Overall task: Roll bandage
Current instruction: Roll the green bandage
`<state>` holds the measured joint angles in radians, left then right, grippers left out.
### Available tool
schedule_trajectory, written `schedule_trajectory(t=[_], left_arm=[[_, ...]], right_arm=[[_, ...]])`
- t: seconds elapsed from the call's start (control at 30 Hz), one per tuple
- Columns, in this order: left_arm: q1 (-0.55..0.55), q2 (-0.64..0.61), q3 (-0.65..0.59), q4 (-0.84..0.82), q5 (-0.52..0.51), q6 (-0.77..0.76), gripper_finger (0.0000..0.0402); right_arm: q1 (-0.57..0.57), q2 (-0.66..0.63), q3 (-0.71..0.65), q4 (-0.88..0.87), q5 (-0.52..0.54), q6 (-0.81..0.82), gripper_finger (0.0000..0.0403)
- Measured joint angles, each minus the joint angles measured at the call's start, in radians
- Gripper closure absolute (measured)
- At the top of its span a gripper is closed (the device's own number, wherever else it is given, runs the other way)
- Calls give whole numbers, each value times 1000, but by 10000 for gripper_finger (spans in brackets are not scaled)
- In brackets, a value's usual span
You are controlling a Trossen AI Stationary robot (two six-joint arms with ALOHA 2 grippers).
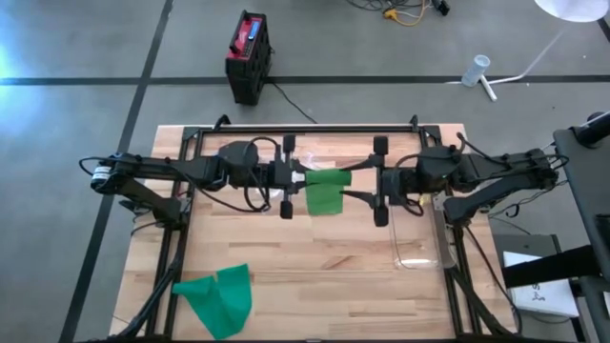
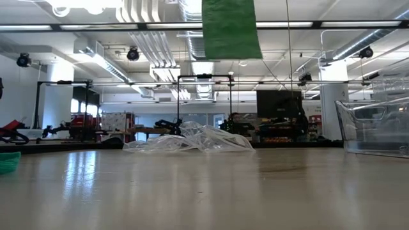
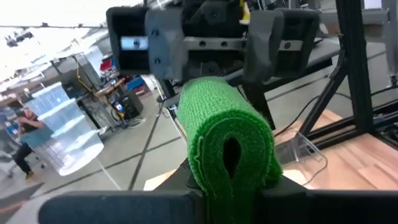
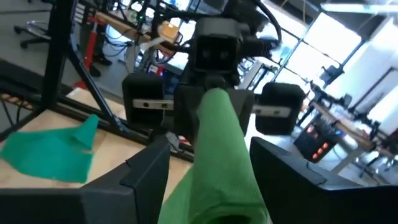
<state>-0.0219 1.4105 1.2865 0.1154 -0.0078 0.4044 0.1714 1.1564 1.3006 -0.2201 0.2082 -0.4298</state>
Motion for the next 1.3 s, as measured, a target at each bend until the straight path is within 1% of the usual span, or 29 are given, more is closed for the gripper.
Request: schedule_trajectory(t=[0.1, 0.23, 0.3, 0.5, 0.7, 1.17, 1.3], left_arm=[[-2, 0, 0, 8, 17, 35, 378], [-4, 0, 0, 9, 68, 40, 375], [-6, 0, 0, 13, 72, 40, 377], [-6, 0, 0, 28, 74, 51, 375], [-8, 6, 0, 46, 74, 51, 377], [-8, 6, 0, 45, 70, 58, 374], [-8, 6, 0, 44, 70, 58, 376]], right_arm=[[-10, 5, 0, -6, 2, 33, 178], [-18, 7, 0, -9, 1, 37, 169], [-21, 7, 0, -11, -2, 38, 170], [-23, 15, 1, -18, -4, 39, 189], [-28, 43, 1, -19, -3, 82, 208], [-28, 37, 1, 7, -7, 69, 222], [-28, 37, 1, 14, -10, 52, 244]])
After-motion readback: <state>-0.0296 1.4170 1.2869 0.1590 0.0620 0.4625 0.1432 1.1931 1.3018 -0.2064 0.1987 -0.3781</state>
